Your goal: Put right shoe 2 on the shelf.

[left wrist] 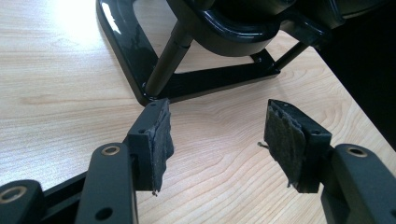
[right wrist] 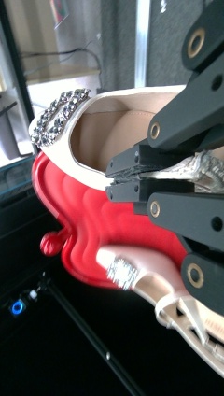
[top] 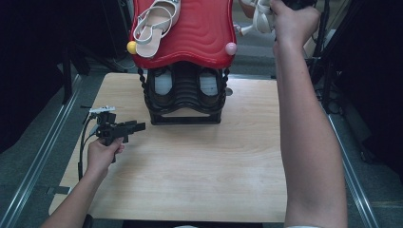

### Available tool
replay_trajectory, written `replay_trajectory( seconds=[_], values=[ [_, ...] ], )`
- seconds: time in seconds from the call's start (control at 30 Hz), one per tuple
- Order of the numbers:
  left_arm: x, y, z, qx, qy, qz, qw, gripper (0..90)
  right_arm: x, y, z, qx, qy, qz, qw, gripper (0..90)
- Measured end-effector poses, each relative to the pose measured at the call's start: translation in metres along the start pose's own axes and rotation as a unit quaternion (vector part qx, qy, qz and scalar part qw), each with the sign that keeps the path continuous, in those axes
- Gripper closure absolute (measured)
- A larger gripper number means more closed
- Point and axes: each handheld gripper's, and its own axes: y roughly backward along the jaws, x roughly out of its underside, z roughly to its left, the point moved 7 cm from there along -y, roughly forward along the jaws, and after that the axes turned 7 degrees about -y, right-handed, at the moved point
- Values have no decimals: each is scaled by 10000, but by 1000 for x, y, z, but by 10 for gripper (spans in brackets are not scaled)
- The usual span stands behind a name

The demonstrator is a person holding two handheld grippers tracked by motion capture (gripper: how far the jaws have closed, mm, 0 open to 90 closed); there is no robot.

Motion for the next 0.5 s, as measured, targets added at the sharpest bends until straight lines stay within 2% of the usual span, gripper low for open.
replay_trajectory(
  seconds=[0.1,0.27,0.33,0.5],
  values=[
    [0,-1,0,14,4,-1,10000,416,0,-5,14,-117,46,-32,9999,885],
    [0,1,0,33,-2,5,10000,417,6,-22,30,-183,158,116,9996,885],
    [0,1,1,35,-2,-2,10000,415,10,-29,36,-257,128,183,9994,885],
    [-1,1,1,57,10,-12,10000,414,20,-47,40,-270,153,321,9990,885]
  ],
)
